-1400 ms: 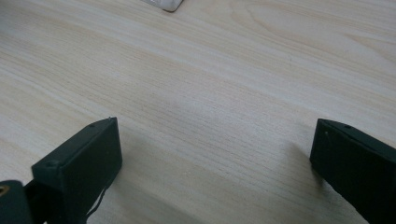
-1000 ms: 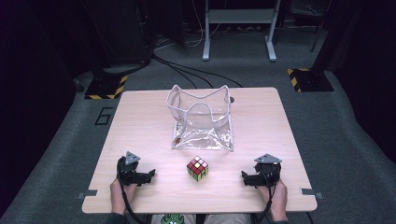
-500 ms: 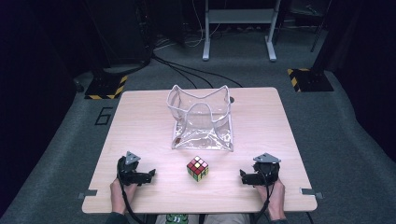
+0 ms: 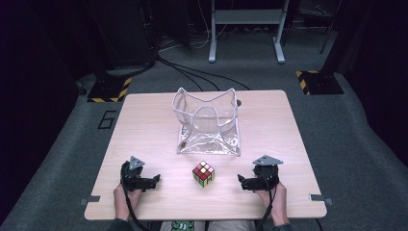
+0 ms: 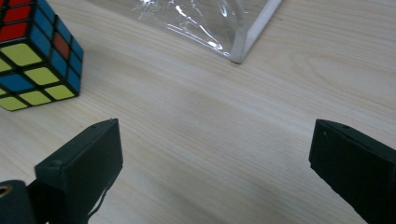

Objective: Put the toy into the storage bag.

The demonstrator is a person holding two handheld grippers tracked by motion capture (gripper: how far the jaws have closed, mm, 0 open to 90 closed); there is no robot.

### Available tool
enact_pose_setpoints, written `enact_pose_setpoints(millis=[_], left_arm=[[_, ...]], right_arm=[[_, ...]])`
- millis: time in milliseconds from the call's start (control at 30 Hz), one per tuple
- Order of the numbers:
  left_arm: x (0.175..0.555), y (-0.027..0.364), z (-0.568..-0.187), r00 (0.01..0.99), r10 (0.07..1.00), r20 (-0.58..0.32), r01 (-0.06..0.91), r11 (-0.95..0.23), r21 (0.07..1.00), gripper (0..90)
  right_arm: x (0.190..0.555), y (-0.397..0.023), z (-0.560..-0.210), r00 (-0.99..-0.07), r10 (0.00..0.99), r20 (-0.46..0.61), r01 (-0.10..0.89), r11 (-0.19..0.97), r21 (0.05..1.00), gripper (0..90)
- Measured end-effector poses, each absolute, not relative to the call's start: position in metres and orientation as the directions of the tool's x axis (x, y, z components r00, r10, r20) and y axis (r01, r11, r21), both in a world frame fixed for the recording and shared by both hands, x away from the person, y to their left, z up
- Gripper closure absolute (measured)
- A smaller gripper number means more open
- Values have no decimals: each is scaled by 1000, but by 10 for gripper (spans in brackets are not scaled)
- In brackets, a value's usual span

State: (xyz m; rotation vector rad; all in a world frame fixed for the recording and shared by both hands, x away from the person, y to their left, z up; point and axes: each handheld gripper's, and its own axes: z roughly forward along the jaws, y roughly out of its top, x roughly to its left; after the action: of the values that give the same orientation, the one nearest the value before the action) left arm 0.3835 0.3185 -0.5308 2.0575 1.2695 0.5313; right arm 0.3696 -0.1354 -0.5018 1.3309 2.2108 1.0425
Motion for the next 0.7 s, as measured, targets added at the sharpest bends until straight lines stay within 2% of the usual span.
enact_pose_setpoints(millis=[433, 700], left_arm=[[383, 318, -531, 448, 894, 0, 629, -315, 711, 6], [384, 318, -531, 447, 894, 4, 625, -316, 714, 6]], right_arm=[[372, -107, -491, -591, 807, 24, 581, 405, 706, 49], [374, -90, -485, -619, 785, -6, 566, 452, 689, 50]])
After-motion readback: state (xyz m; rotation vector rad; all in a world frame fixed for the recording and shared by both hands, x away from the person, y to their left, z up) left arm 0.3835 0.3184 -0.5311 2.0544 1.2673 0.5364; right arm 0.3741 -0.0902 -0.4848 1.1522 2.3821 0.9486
